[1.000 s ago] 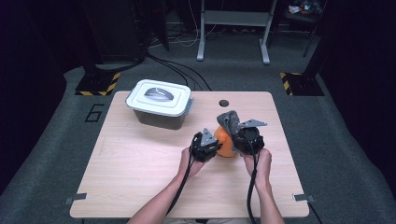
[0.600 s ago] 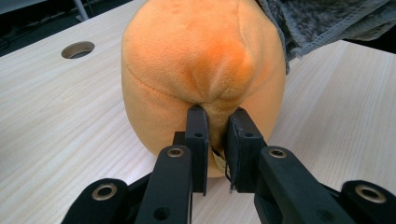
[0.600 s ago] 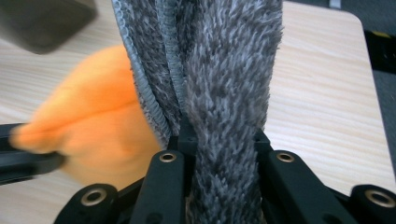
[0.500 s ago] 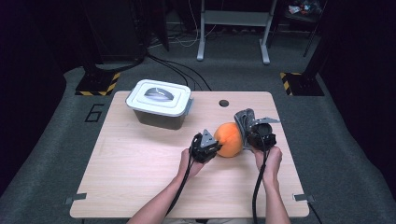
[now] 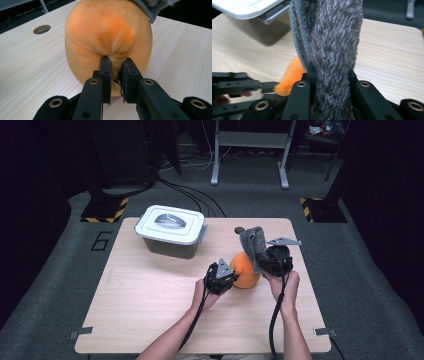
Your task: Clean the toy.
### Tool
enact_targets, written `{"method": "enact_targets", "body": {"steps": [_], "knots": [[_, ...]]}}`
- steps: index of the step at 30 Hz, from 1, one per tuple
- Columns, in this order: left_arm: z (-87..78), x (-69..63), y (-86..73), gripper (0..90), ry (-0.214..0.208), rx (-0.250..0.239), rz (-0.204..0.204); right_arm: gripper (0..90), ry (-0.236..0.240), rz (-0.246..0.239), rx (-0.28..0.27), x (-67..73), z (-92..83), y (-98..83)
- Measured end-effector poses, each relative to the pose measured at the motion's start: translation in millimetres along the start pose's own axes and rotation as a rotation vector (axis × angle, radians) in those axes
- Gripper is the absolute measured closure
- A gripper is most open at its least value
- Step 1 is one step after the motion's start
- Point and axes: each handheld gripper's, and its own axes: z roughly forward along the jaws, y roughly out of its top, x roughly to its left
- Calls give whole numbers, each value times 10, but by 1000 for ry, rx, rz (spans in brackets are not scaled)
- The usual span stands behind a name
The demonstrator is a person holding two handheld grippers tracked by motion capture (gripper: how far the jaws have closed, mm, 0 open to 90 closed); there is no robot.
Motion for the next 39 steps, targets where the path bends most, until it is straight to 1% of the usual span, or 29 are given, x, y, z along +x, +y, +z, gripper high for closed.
{"method": "enact_targets", "body": {"steps": [2,5,6,7,8,10,12,14,16,19,23,25,28,30,33,34,35,36,38,39], "knots": [[2,-5,4,798,4,-1,6,746,23,-16,16,72,66,22],[-1,-4,6,798,13,3,15,746,60,-27,51,172,173,25],[-1,-4,7,798,16,3,17,745,73,-33,74,204,217,24],[-2,-4,9,798,18,6,21,746,79,-41,80,213,243,20],[0,-16,10,798,17,8,15,746,81,-39,91,227,273,18],[4,-25,12,798,23,12,26,746,86,-44,113,236,332,16],[15,-30,8,799,28,6,24,746,83,-49,120,239,354,23],[20,-39,8,800,30,2,21,746,76,-66,136,234,370,36],[19,-46,11,801,25,5,21,747,53,-69,142,244,373,45],[25,-53,12,804,31,0,22,747,26,-83,142,249,378,58],[21,-51,13,806,30,1,31,747,-8,-80,139,213,378,85],[16,-49,15,806,28,8,43,747,-18,-72,137,175,377,99],[16,-59,14,807,21,8,36,747,-48,-56,131,103,375,116],[13,-63,14,807,15,11,35,747,-85,-49,126,41,374,124],[7,-64,16,807,17,15,48,748,-129,-26,112,-74,380,122],[8,-70,15,807,17,13,44,748,-140,-9,109,-108,384,119],[8,-73,15,807,16,12,44,748,-153,-10,114,-152,386,114],[13,-80,13,807,18,7,40,747,-162,1,114,-181,392,111],[12,-76,15,807,18,7,44,747,-162,10,109,-216,388,108],[13,-76,14,807,18,7,44,747,-164,7,103,-220,380,111]]}}
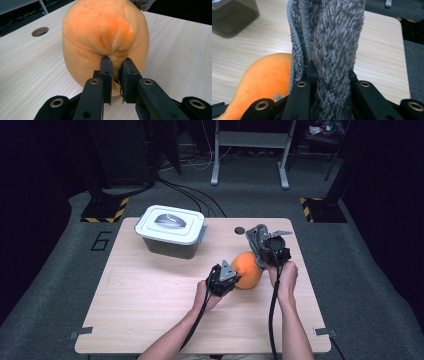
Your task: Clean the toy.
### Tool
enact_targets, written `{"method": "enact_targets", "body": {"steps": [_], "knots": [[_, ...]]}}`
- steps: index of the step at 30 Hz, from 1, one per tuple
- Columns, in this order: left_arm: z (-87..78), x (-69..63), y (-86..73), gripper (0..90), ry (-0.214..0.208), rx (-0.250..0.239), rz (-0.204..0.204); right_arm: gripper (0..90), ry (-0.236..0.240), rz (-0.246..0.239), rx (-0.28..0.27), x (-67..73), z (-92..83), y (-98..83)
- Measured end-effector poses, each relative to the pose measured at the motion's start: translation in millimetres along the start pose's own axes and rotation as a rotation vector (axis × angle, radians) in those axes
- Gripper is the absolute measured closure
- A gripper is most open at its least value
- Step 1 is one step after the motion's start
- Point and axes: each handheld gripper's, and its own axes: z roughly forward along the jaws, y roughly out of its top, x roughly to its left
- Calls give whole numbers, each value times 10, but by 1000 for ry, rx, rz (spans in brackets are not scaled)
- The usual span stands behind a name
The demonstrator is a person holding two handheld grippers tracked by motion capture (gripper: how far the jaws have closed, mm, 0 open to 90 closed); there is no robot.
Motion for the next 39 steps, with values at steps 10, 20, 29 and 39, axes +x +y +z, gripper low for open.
{"method": "enact_targets", "body": {"steps": [10,20,29,39], "knots": [[-1,-1,0,807,-3,-3,-11,746,241,-44,-50,298,-252,7],[-7,10,-2,807,1,7,9,745,227,-60,-3,382,-77,-11],[-3,4,-12,807,-1,-2,3,742,118,-19,-2,158,-26,28],[-14,25,-22,805,-3,0,-5,741,36,18,-35,-78,-81,19]]}}
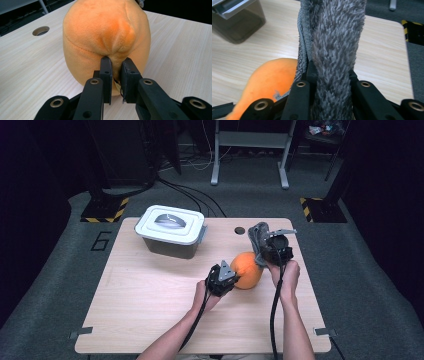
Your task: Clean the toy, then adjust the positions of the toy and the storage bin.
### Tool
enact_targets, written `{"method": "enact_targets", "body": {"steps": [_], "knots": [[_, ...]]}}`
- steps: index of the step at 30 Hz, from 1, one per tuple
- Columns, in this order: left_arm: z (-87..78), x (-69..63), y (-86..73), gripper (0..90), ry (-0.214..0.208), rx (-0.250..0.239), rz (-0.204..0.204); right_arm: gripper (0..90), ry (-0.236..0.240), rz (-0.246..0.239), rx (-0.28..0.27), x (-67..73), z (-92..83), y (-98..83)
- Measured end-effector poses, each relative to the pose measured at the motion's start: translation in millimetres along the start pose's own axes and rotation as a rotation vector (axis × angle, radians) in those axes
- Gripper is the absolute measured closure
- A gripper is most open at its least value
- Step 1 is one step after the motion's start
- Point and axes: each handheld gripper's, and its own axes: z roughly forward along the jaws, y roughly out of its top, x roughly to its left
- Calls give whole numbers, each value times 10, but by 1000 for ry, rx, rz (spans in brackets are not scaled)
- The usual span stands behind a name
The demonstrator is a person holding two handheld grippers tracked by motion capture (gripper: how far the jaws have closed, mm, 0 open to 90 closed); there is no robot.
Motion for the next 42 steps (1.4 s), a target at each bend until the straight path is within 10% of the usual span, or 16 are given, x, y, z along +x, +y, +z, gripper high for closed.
{"method": "enact_targets", "body": {"steps": [20,42], "knots": [[-14,28,-16,789,-13,-6,-17,734,-101,59,-32,-396,-331,-515],[-19,47,-36,787,-13,-13,-30,669,-163,145,136,-743,119,-1084]]}}
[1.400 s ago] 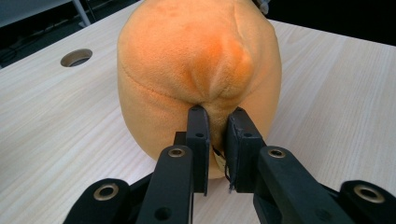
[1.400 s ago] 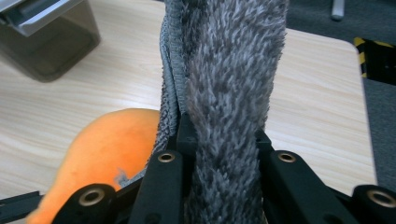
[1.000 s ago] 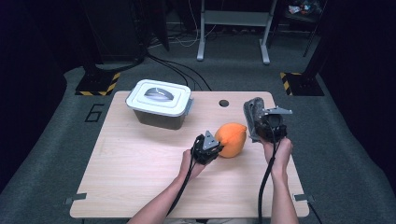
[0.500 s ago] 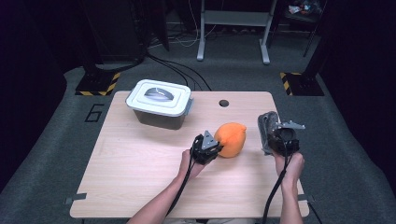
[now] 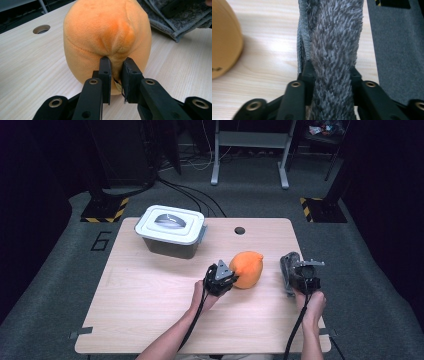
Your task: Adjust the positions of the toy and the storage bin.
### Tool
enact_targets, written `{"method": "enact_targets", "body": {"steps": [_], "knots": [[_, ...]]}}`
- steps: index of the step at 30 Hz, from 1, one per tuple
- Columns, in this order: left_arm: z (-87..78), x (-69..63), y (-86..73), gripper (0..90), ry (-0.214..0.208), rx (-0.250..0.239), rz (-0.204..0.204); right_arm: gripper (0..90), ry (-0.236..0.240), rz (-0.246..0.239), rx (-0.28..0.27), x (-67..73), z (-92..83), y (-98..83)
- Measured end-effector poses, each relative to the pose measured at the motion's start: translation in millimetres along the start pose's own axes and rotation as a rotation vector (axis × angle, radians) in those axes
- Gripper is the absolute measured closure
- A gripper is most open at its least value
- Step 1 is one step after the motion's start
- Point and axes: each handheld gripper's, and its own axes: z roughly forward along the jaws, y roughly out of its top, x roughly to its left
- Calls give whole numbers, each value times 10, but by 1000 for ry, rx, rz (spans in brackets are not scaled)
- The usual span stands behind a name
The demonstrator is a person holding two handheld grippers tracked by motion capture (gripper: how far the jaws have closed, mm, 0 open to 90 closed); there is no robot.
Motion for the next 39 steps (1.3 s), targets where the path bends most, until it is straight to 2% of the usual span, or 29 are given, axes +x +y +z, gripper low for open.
{"method": "enact_targets", "body": {"steps": [2,5,8,12,16,17,21,27,31,33,39], "knots": [[1,1,-1,788,3,0,0,653,2,0,1,-18,57,-21],[0,2,0,790,8,0,1,582,15,9,27,-40,180,-73],[-2,10,2,789,9,1,10,537,14,12,34,-49,228,-101],[-2,12,1,788,10,0,12,399,26,25,54,-79,285,-138],[0,13,2,788,9,-2,14,287,52,28,20,-106,244,-152],[1,9,2,788,6,-1,8,238,53,28,9,-102,225,-155],[-2,16,2,788,9,0,15,157,45,13,-23,-85,129,-164],[-4,14,2,790,14,4,20,107,45,-32,-62,-32,-68,-222],[-2,17,-2,792,18,-1,13,77,44,-47,-84,-2,-232,-374],[-6,24,-1,792,9,3,10,77,44,-49,-86,0,-250,-416],[-7,24,-3,796,9,1,10,64,58,-20,-76,21,-234,-733]]}}
